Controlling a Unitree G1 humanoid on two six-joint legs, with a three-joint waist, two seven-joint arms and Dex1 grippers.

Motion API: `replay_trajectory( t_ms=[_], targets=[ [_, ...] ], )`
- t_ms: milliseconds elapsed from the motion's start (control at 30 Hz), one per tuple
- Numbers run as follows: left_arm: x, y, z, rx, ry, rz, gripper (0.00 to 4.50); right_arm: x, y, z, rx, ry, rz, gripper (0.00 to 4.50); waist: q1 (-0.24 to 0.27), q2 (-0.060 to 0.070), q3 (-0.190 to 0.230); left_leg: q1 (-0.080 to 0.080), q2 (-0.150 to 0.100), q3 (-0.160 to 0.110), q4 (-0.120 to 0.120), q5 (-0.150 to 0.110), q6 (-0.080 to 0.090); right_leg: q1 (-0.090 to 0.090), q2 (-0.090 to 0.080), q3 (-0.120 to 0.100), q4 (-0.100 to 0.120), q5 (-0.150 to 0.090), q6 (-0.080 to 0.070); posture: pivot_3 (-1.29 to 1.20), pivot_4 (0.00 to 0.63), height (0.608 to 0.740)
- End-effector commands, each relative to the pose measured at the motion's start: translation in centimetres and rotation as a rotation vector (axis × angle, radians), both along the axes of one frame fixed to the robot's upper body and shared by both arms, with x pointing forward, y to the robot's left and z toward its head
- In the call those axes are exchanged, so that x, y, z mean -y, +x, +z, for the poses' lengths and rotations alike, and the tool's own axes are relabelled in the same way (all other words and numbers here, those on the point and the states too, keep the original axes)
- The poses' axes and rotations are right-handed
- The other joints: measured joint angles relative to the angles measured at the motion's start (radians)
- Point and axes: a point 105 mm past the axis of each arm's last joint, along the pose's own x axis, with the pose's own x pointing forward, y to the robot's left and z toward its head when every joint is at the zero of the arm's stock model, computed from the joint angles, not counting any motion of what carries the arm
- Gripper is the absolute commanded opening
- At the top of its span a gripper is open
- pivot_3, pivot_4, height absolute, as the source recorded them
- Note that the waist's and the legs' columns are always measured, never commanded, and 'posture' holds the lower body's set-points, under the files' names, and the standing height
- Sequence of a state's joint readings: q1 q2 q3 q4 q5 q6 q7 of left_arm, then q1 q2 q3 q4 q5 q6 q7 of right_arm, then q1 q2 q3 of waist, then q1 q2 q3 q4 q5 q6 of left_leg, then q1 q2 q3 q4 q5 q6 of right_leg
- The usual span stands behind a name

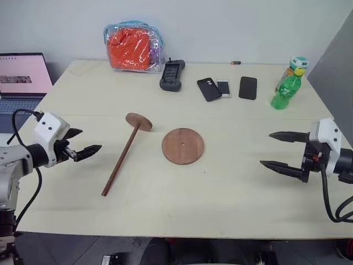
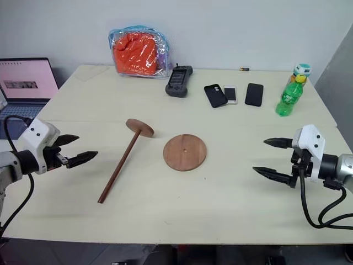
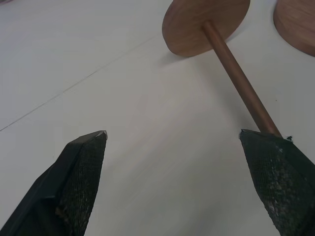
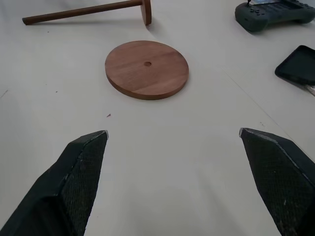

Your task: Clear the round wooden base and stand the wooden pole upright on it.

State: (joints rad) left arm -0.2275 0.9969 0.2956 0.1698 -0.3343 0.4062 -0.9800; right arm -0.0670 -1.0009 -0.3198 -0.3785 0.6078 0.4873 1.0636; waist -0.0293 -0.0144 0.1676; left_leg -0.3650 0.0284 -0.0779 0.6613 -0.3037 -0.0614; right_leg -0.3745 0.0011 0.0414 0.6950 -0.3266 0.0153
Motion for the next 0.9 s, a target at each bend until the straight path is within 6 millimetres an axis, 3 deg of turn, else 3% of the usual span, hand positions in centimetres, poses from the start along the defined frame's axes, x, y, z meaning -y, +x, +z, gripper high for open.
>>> replay_trajectory(
  t_ms=[33, 200, 633, 900],
  targets=[
    [0.1, 0.0, 1.1, 0.028, 0.003, -0.025, 4.47, 0.0, -0.2, 1.0, 0.056, -0.014, 0.005, 4.50, 0.000, 0.000, 0.000, 0.000, 0.000, 0.000, 0.000, 0.000, 0.000, 0.000, 0.000, 0.000, 0.000, 0.000, 0.000, 0.00, 0.150, 0.740],
    [0.3, -0.1, 0.9, 0.004, 0.032, -0.036, 4.47, -0.1, -0.2, 0.9, 0.059, -0.013, 0.006, 4.50, 0.000, 0.000, 0.000, 0.000, 0.000, 0.000, 0.000, 0.000, 0.000, 0.000, 0.000, 0.000, 0.000, 0.000, 0.000, 0.00, 0.150, 0.740],
    [1.7, 0.1, 2.7, 0.002, -0.030, -0.118, 4.47, -0.8, -0.6, 0.7, 0.060, -0.020, 0.042, 4.50, 0.000, 0.000, 0.001, 0.000, 0.000, 0.000, 0.000, 0.000, 0.000, 0.000, 0.000, 0.000, 0.000, 0.000, 0.000, 0.00, 0.150, 0.740],
    [4.9, 0.9, 2.0, -0.158, -0.075, -0.110, 4.47, -4.5, -2.2, 2.0, 0.037, 0.055, 0.217, 4.50, -0.001, 0.000, 0.001, 0.000, -0.001, 0.000, 0.001, 0.000, 0.000, 0.000, 0.001, 0.000, 0.000, 0.000, 0.000, 0.00, 0.150, 0.740]
  ],
)
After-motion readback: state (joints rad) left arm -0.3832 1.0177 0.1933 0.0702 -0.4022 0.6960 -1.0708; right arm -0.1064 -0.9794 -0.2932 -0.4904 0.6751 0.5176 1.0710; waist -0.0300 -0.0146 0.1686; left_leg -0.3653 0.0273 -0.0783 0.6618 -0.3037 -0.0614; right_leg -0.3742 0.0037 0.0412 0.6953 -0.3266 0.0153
